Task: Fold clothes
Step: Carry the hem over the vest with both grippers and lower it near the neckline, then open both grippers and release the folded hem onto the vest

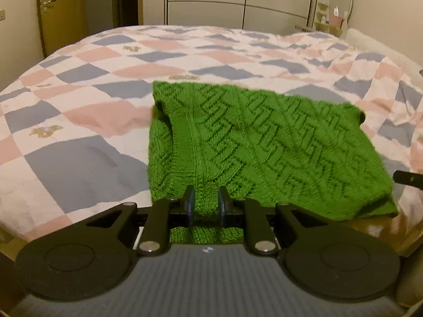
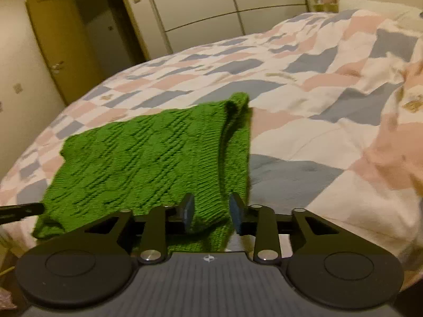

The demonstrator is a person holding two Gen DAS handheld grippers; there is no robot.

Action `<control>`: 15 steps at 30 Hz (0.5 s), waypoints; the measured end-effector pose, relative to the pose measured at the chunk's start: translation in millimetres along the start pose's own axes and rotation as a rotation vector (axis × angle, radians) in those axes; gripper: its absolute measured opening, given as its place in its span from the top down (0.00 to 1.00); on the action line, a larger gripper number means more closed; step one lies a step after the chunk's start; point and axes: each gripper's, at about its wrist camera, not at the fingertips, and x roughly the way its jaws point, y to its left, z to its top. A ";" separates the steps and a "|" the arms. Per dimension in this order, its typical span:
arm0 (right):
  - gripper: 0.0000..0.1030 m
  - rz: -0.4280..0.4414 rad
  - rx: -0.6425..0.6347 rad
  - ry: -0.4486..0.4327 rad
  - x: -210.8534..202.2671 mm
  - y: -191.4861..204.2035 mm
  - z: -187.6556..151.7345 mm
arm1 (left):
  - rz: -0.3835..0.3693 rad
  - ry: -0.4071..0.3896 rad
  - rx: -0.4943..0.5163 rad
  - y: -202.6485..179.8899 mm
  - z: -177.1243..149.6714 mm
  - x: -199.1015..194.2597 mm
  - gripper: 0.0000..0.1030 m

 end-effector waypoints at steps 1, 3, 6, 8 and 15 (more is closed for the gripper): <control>0.55 -0.022 -0.008 -0.003 -1.1 2.7 0.1 | 0.001 -0.003 -0.004 -0.1 -0.1 -4.5 0.83; 0.55 -0.052 -0.023 -0.008 -4.2 8.0 0.0 | 0.007 -0.008 -0.010 -0.6 -0.4 -11.4 0.82; 0.52 -0.063 -0.034 -0.010 -11.5 13.7 -0.9 | 0.012 -0.006 -0.021 0.1 -3.4 -21.7 0.82; 0.47 -0.068 -0.043 -0.016 -17.7 18.2 -1.9 | 0.015 -0.006 -0.027 0.1 -5.3 -28.6 0.79; 0.43 -0.050 -0.061 -0.038 -35.6 30.9 -5.7 | 0.021 -0.019 -0.034 0.8 -12.3 -49.8 0.76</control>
